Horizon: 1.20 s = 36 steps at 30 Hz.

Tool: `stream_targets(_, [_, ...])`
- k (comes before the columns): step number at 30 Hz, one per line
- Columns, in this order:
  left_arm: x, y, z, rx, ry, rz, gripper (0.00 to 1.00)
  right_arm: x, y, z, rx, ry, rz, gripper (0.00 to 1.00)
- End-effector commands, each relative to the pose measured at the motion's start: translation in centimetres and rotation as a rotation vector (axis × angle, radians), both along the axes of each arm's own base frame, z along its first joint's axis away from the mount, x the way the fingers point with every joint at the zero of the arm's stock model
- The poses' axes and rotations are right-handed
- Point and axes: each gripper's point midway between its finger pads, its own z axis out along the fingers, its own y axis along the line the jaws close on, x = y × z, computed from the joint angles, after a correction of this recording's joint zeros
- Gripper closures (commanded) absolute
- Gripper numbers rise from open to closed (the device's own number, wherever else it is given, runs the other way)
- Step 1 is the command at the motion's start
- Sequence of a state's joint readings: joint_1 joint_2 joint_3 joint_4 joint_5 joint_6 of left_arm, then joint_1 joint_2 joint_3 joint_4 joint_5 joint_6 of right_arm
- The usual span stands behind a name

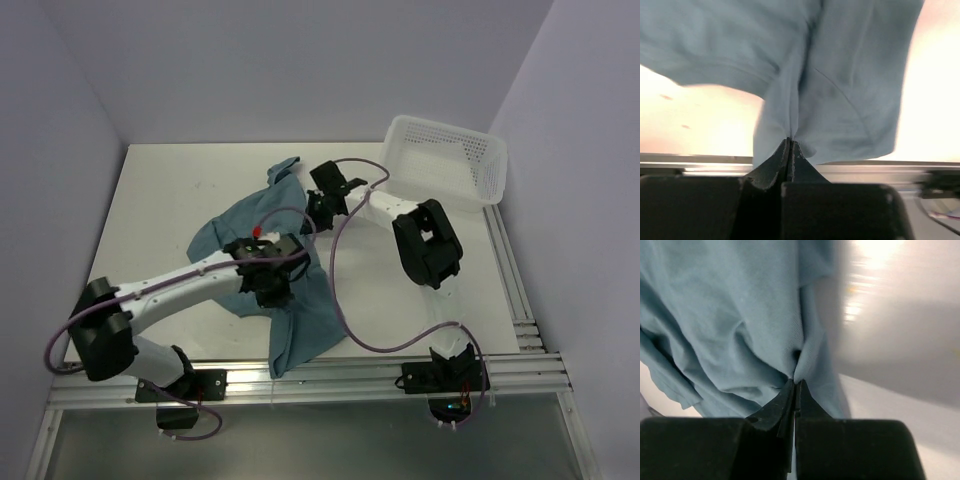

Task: Roll the t-shirts
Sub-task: Flatten the tshirt

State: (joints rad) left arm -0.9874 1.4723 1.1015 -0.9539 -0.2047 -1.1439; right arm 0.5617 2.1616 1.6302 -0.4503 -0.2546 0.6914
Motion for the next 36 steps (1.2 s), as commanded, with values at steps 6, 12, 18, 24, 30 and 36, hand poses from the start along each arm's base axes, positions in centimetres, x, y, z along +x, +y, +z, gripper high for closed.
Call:
stream_targets(6, [3.7,6.6,5.4,-0.048,-0.081,0.091,1.00,-3.6,-7.1,2.0,0.048,-0.005,-0.163,1.00])
stream_targets(12, [2.7,6.0,6.8,-0.152,-0.087,0.065,1.00,-16.1,-2.4,2.6,0.099,0.071,-0.008,1.00])
stream_targets(18, [2.8,9.3,9.1,-0.069,-0.166,0.092,1.00,-24.0,0.6,5.4,0.115,0.082,0.133,0.65])
stream_targets(24, [3.7,10.9,9.9,-0.011,-0.176,0.138,1.00,-16.8,-3.4,8.6,0.082,-0.049,0.040,0.49])
stream_targets(30, [2.9,12.2,10.3,0.021,-0.168,0.164,1.00,-14.3,-0.7,8.6,0.097,-0.072,0.210,0.49])
stream_targets(36, [1.7,12.5,9.5,0.006,-0.126,0.188,1.00,-13.4,0.3,5.3,0.046,-0.023,0.266,0.48])
